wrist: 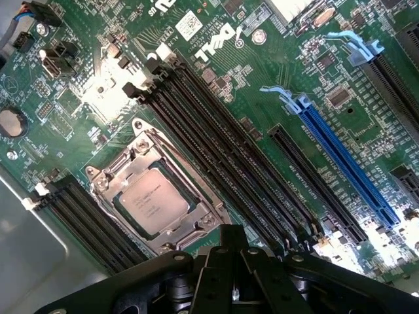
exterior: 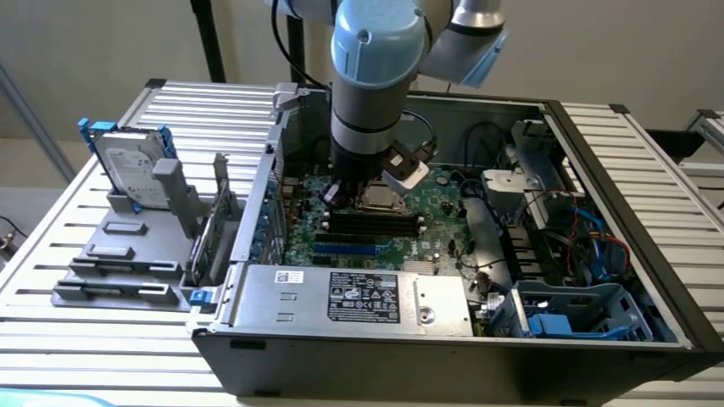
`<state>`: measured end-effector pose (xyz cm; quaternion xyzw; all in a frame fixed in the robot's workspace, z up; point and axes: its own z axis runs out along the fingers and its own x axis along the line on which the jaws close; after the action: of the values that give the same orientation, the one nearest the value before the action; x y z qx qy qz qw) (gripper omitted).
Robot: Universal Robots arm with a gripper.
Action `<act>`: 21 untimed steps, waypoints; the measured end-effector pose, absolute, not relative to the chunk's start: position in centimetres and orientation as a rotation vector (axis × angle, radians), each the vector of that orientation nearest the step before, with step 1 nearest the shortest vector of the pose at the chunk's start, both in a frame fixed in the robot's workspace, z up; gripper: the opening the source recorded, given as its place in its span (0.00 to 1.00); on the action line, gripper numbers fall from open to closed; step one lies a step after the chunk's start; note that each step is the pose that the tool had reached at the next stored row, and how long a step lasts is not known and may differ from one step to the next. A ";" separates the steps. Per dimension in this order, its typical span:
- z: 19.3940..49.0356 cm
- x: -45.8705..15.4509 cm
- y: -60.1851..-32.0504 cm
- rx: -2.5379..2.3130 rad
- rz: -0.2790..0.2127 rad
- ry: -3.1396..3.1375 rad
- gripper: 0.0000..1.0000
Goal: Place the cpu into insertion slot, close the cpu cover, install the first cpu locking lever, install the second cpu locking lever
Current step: 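Install the second cpu locking lever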
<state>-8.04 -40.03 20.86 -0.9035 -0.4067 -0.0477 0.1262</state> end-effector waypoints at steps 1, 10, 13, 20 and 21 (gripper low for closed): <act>20.8 -8.1 -40.0 -2.631 -0.140 -1.185 0.11; 20.1 -8.2 -39.5 -2.632 -0.146 -1.186 0.11; 19.9 -8.3 -39.4 -2.632 -0.147 -1.186 0.11; 19.5 -8.3 -39.2 -2.634 -0.149 -1.188 0.11; 19.5 -8.3 -39.2 -2.636 -0.149 -1.188 0.11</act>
<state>-8.34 -39.20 19.46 -0.9035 -0.4074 -0.0510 0.1229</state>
